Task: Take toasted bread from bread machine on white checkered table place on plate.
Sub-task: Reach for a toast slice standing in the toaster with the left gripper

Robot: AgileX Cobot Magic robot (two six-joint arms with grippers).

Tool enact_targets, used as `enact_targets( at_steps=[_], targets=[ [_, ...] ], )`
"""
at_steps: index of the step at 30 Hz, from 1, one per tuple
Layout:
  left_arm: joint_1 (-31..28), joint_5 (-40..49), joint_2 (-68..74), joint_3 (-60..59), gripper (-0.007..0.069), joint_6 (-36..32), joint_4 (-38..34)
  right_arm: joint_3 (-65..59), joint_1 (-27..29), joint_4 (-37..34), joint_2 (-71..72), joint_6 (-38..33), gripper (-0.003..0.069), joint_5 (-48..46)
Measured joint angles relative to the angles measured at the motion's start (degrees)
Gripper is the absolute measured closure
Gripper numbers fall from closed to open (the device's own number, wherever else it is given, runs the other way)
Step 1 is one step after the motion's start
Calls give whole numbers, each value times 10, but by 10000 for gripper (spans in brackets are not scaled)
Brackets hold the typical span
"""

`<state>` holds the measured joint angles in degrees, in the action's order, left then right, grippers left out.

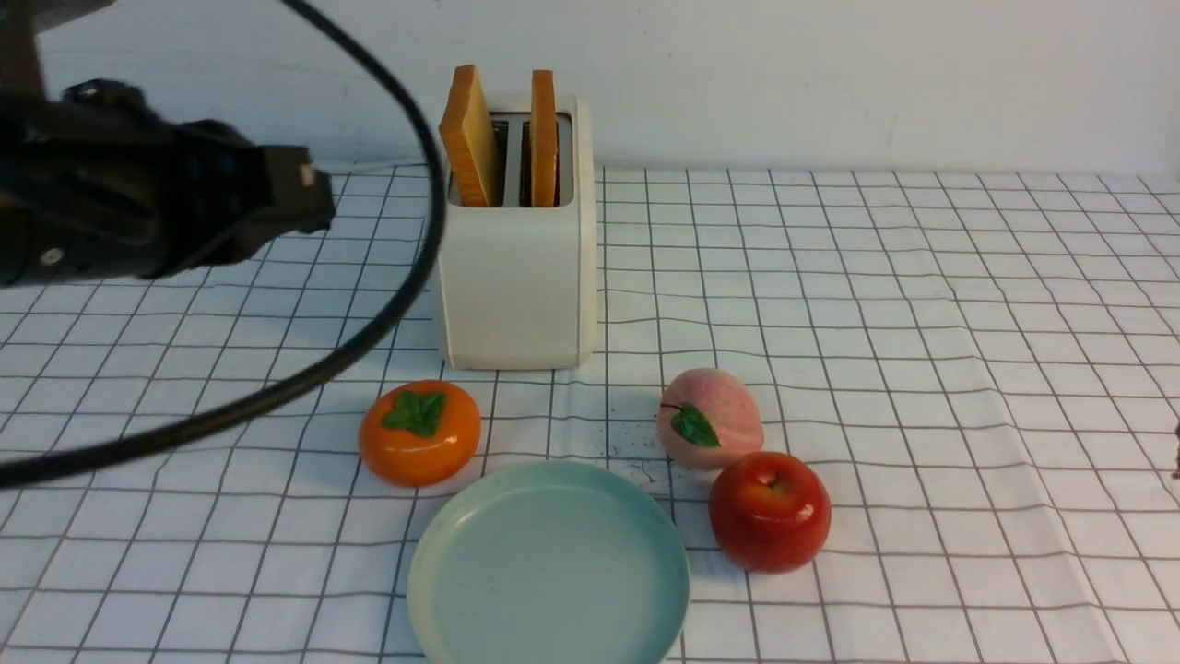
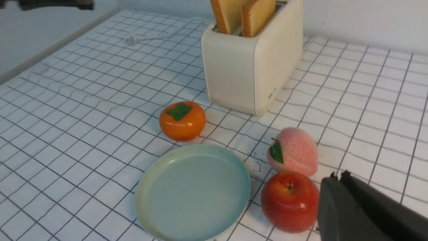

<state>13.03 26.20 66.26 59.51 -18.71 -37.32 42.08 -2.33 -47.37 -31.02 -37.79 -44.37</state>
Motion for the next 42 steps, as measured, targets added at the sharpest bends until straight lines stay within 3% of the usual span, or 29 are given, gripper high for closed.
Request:
enact_targets(
  at_steps=[3, 9, 12, 13, 15, 16, 17, 21, 32, 42],
  targets=[
    [31, -19, 49, 35, 637, 3, 21, 10, 0, -18, 0, -26, 662, 9],
    [41, -30, 121, 70, 620, 3, 33, 13, 0, -34, 0, -37, 661, 31],
    [41, -70, 155, 74, 508, 3, 37, 13, 0, -38, 0, -38, 659, 56],
    [41, -70, 155, 74, 508, 3, 37, 13, 0, -38, 0, -38, 659, 56],
    [41, -122, 180, 74, 368, 3, 37, 13, 0, -41, 0, -38, 659, 61],
    [41, -127, 181, 74, 368, 3, 37, 13, 0, -41, 0, -38, 659, 61],
    [41, -159, 194, 75, 298, 3, 37, 13, 0, -41, 0, -38, 658, 61],
    [41, -209, 237, 102, 185, 3, 29, 13, 0, -41, 0, -39, 657, 61],
    [34, -211, 356, 238, 155, 4, 15, 14, 0, -45, 0, -39, 657, 56],
    [26, -199, 414, 281, 155, 4, 14, 14, 0, -50, 0, -39, 655, 51]
  ],
)
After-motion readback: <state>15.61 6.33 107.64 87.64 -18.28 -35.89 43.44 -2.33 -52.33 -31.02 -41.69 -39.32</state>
